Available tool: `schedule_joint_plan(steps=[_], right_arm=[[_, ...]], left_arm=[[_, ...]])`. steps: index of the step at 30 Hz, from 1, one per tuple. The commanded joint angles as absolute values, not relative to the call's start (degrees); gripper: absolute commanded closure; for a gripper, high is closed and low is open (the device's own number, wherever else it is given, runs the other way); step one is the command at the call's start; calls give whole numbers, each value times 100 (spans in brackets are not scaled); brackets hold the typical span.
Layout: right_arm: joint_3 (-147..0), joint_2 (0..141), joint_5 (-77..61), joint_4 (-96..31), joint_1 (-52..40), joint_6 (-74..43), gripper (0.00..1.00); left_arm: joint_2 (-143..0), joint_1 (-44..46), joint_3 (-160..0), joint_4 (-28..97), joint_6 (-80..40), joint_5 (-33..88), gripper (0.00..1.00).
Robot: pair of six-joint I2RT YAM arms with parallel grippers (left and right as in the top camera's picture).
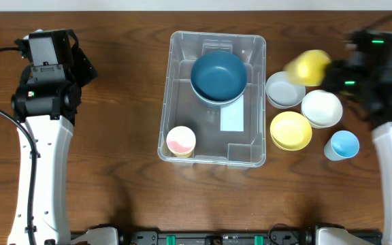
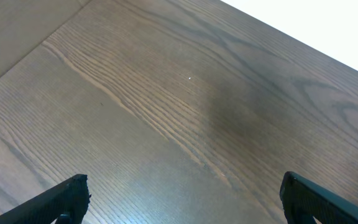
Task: Pack container
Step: 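Carry the yellow cup onto the pink cup stack and release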
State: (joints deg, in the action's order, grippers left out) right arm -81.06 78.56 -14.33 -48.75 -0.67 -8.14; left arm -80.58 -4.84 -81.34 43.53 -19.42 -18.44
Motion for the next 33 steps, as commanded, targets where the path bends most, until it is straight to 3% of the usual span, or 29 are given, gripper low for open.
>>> schedule_joint_plan(steps=[1, 7, 15, 23, 33], right_arm=[[-8215, 7889, -1520, -4757, -1050, -325, 99], [-8206, 8103, -1194, -4375, -2528, -246, 99], [-8206, 8777, -794, -4165, -3756, -246, 99], [-8206, 9365, -792, -4136, -4333, -246, 99], [-8206, 9459, -792, -4320, -4421, -248, 96]], left_arm=[[-8047, -508, -8208, 4370, -1892, -1962, 2], [-8047, -508, -8208, 4370, -1890, -1962, 2], [-8047, -508, -8208, 4370, -1890, -1962, 2], [-8047, -508, -8208, 4370, -1892, -1962, 2], [-8047, -508, -8208, 4370, -1890, -1962, 2]])
